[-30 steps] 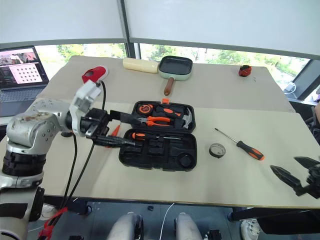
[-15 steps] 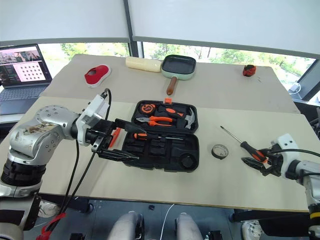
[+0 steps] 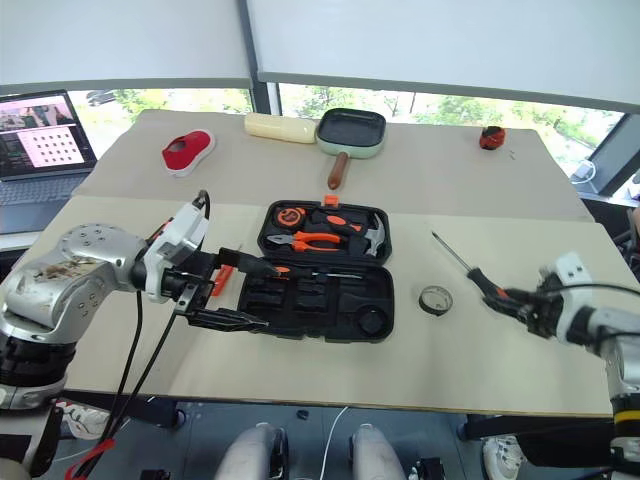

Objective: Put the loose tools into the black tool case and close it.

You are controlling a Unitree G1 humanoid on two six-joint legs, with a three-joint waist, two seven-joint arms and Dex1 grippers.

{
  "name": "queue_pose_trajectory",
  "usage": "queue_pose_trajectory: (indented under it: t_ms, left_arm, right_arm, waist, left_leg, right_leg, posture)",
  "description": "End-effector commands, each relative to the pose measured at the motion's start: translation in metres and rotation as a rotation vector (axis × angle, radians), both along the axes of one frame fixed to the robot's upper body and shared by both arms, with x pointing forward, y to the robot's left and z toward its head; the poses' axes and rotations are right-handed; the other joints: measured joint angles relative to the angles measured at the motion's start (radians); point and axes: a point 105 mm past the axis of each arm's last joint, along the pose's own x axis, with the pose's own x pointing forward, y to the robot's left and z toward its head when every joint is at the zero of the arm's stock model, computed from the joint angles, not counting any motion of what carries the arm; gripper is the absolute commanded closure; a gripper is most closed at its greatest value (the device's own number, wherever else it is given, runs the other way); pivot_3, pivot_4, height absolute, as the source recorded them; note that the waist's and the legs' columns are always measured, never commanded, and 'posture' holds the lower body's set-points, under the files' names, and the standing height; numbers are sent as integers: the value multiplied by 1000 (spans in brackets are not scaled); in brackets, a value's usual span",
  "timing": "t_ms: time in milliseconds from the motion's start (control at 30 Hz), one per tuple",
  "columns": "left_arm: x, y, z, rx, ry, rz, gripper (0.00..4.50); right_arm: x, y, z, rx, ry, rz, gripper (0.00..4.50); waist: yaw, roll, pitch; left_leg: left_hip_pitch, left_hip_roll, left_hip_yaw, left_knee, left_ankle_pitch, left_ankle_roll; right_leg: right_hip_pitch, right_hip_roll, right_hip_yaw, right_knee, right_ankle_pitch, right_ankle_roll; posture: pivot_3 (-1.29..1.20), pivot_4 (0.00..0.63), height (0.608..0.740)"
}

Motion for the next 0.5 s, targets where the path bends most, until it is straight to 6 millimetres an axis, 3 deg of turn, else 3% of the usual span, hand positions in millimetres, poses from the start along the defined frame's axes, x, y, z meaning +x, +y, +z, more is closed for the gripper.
queue_pose_trajectory:
  t_ms: [33, 133, 233, 333, 500]
  left_arm:
    - [2, 14, 4, 12, -20, 36, 0]
    - [8, 18, 3, 21, -27, 58, 0]
    - [14, 18, 1, 30, -61, 73, 0]
    - [17, 15, 3, 16, -80, 77, 0]
    - [15, 13, 3, 30, -102, 63, 0]
  right_arm:
    - [0, 64, 43, -29, -107, 264, 3476]
    - [0, 112, 43, -120, -141, 448, 3476]
    - [0, 143, 32, -193, -144, 579, 3476]
    - [4, 154, 17, -295, -152, 660, 3476]
    - [16, 155, 3, -374, -146, 668, 3476]
  waist:
    - [-6, 0, 0]
    - [-2, -1, 1]
    - [14, -1, 1]
    - [31, -1, 1]
    - [39, -1, 1]
  left_leg:
    - [1, 0, 0, -1, 0, 0]
    - [2, 0, -1, -4, 0, 0]
    - [1, 0, 0, -4, 0, 0]
    - [-5, -1, 0, -4, 0, 0]
    - [-17, -1, 1, 3, 0, 0]
  right_leg:
    - [0, 0, 0, 1, 0, 0]
    - [0, 0, -2, 1, -1, -2]
    - [-1, 0, -2, -1, -2, -2]
    - [-6, -1, -2, -1, -1, -2]
    - [-17, -1, -2, 3, -1, -1]
  posture:
    - [0, 150, 740]
    - [0, 150, 740]
    - [0, 150, 740]
    - [0, 150, 740]
    - [0, 150, 740]
